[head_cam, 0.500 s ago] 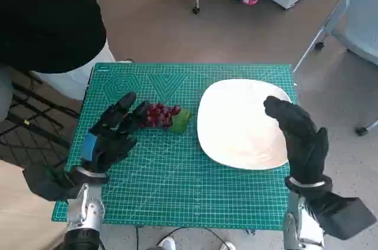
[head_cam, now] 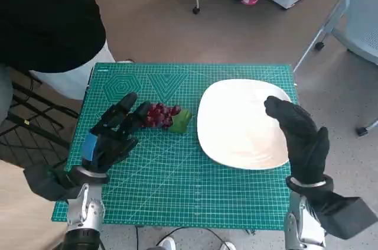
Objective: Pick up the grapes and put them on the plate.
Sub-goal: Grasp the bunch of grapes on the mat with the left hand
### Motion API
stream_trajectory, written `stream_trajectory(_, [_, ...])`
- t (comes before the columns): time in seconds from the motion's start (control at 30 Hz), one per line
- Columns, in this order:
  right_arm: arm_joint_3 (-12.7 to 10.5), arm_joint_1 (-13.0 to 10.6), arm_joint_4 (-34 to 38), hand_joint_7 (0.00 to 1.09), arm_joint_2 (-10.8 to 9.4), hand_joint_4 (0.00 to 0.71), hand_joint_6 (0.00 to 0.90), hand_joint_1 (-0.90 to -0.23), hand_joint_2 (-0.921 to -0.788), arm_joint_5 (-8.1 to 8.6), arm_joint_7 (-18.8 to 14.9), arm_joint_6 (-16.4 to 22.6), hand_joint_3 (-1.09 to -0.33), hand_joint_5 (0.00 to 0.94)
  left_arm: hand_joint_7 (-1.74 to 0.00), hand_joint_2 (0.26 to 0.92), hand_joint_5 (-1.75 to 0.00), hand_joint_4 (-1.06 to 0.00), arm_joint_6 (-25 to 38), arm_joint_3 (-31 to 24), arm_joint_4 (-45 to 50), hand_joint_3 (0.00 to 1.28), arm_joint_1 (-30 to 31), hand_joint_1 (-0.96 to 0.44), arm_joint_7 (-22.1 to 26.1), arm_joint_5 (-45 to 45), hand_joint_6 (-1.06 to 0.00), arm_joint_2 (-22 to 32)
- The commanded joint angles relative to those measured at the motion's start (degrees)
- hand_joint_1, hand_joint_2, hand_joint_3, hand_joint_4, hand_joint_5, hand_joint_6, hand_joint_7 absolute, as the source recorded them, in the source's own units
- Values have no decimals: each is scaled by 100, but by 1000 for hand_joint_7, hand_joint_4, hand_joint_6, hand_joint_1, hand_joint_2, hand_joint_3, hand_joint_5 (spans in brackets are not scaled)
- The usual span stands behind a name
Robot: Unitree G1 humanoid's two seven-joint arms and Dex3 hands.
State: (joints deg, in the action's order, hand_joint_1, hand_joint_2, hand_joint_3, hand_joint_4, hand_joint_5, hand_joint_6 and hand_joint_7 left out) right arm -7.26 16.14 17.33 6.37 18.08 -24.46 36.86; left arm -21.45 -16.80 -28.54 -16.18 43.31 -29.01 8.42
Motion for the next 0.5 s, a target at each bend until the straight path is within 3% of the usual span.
stream_trajectory(0.03, [-37, -108, 10, 506, 23, 493, 129, -611, -921, 78, -56, -106, -869, 0, -6, 921, 0, -412, -18, 29, -18, 100, 77, -338, -39, 82, -540, 0])
stream_trajectory(0.5, [-60, -140, -74, 509, 53, 493, 127, -610, -921, 77, -64, -167, -869, 0, -8, 921, 0, -413, -30, 76, 0, 103, 99, -355, -124, 111, -549, -45])
